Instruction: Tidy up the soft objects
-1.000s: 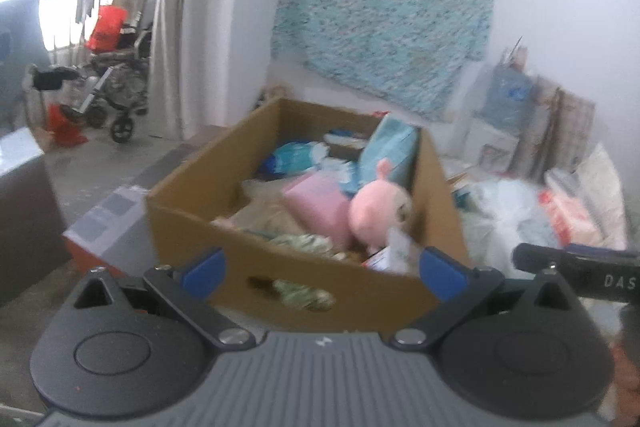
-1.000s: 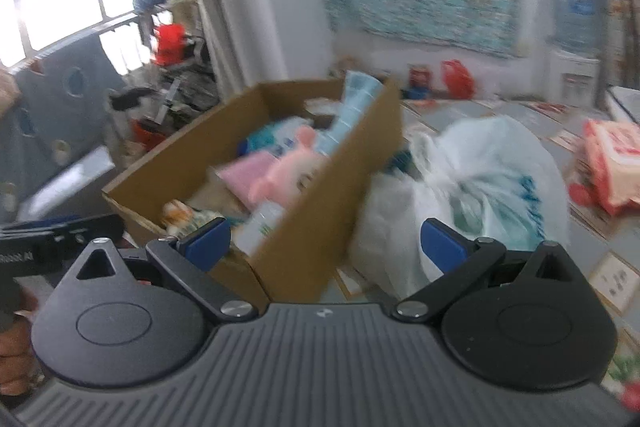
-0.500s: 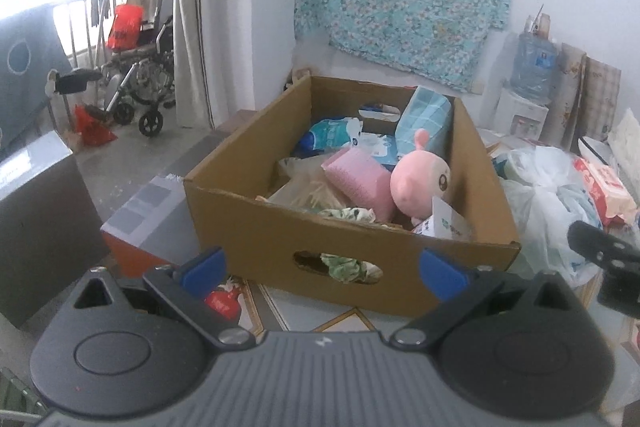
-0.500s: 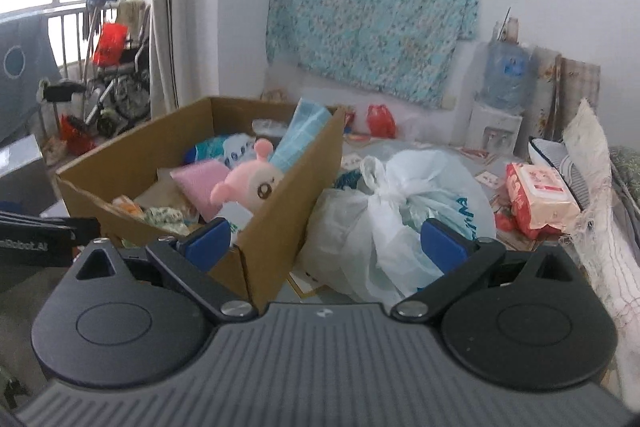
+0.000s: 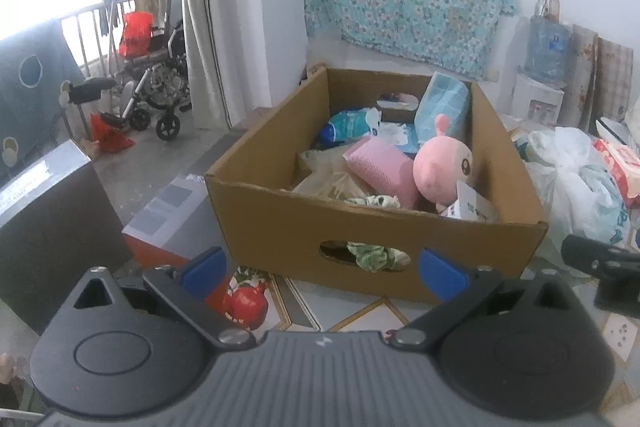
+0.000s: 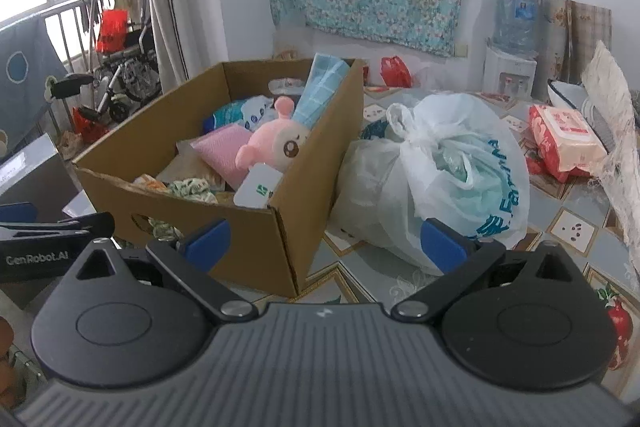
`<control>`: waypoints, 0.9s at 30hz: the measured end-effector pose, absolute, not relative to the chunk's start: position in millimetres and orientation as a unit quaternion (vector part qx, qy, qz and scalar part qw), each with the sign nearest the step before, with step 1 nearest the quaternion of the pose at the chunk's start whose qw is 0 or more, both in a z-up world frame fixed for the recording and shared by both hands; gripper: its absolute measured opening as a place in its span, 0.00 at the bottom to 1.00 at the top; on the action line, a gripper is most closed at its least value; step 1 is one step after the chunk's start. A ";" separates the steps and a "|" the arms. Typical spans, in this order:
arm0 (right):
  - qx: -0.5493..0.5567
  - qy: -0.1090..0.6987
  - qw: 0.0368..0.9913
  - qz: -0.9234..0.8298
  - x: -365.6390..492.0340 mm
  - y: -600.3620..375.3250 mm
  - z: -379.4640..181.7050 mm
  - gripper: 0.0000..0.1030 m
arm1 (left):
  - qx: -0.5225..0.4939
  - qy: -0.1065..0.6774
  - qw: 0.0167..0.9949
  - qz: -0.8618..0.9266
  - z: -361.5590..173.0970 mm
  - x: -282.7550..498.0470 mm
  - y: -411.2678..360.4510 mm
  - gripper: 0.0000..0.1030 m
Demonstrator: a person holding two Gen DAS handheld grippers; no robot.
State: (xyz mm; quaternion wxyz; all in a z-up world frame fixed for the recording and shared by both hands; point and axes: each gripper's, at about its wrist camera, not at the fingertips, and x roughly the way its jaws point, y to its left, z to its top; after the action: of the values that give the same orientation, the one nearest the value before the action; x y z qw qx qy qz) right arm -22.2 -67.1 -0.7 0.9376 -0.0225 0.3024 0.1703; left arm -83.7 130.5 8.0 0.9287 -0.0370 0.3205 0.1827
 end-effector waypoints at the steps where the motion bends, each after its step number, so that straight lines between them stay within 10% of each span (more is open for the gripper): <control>1: -0.022 0.307 0.936 0.170 -20.1 -66.4 -2.3 0.99 | -0.037 0.324 0.928 0.181 7.1 -83.0 131.2 1.00; 27: -0.012 0.344 0.922 0.175 0.0 -62.3 -16.5 0.99 | -0.039 0.332 0.927 0.169 3.3 -82.2 130.8 1.00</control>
State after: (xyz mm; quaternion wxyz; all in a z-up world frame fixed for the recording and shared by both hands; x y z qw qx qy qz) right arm 0.0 -62.3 -16.5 0.9222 -0.0124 0.3444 0.1754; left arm -82.2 130.8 3.3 0.9272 -0.0385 0.3319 0.1694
